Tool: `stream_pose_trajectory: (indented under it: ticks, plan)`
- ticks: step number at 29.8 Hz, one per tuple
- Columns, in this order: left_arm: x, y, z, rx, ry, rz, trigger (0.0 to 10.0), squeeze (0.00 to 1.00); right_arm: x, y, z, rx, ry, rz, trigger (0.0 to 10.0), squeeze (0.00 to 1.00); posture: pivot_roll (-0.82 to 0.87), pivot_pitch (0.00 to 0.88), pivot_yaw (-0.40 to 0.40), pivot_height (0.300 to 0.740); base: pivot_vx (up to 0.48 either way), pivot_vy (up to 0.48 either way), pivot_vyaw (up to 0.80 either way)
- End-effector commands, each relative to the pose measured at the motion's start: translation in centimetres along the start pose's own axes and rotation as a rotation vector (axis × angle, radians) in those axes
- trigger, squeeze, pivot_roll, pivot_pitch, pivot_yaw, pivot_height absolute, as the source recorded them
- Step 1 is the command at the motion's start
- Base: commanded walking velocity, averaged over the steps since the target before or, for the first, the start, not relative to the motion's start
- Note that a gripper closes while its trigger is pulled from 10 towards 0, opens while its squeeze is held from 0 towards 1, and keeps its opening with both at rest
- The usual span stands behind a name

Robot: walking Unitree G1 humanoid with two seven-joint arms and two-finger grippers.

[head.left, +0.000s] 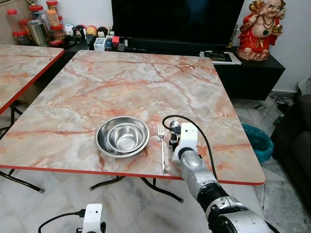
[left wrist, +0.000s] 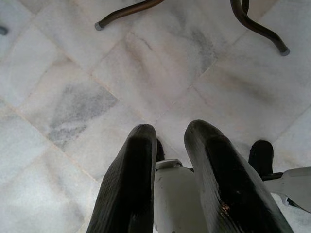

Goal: Setting the table

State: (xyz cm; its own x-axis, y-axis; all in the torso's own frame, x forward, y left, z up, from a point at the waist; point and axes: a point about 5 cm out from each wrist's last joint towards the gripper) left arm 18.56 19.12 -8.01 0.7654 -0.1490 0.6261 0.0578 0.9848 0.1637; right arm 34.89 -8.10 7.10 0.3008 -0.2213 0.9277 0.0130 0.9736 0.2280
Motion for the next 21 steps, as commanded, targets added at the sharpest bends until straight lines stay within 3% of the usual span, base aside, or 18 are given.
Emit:
stream_pose_trajectory:
  ticks: [1, 2, 11, 14, 19, 21]
  plan:
    - [0.0, -0.1, 0.0, 0.000, 0.009, 0.006, 10.0, 0.00, 1.4, -0.1, 0.0, 0.024, -0.100, -0.005, 10.0, 0.00, 0.05, 0.000, -0.076, 0.740, 0.000, 0.000, 0.00]
    - [0.1, -0.1, 0.0, 0.001, 0.005, 0.007, 10.0, 0.00, 2.1, 0.2, 0.1, 0.049, -0.150, 0.003, 10.0, 0.00, 0.05, 0.000, -0.075, 0.740, 0.000, 0.000, 0.00]
    - [0.3, 0.0, 0.0, 0.009, -0.013, 0.007, 10.0, 0.00, 3.1, 0.4, 0.6, 0.095, -0.254, -0.039, 10.0, 0.00, 0.05, 0.000, -0.071, 0.740, 0.000, 0.000, 0.00]
    - [0.4, 0.0, -0.1, 0.013, -0.024, 0.006, 10.0, 0.00, 3.8, -0.4, 1.2, 0.102, -0.351, -0.027, 10.0, 0.00, 0.05, 0.000, -0.072, 0.740, 0.000, 0.000, 0.00]
    - [0.5, 0.0, -0.1, 0.015, -0.030, 0.008, 10.0, 0.00, 3.9, -1.1, 1.5, 0.090, -0.378, -0.023, 10.0, 0.00, 0.05, 0.000, -0.072, 0.740, 0.000, 0.000, 0.00]
    - [0.5, 0.0, -0.1, 0.004, -0.032, 0.015, 10.0, 0.00, 3.6, -3.0, 1.6, 0.040, -0.374, -0.001, 10.0, 0.00, 0.04, 0.000, -0.065, 0.740, 0.000, 0.000, 0.00]
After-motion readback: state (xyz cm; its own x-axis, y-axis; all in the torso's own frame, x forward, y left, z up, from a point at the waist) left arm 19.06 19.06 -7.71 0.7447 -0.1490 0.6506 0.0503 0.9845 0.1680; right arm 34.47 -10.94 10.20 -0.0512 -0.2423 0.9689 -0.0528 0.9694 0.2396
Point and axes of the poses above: a point about 5 cm out from each wrist's last joint towards the gripper, its own z axis pointing back from the gripper into the wrist, its own x axis along the axis of the wrist's last joint, y = z × x, and after that the axes turned 9 degrees about -z, right-handed
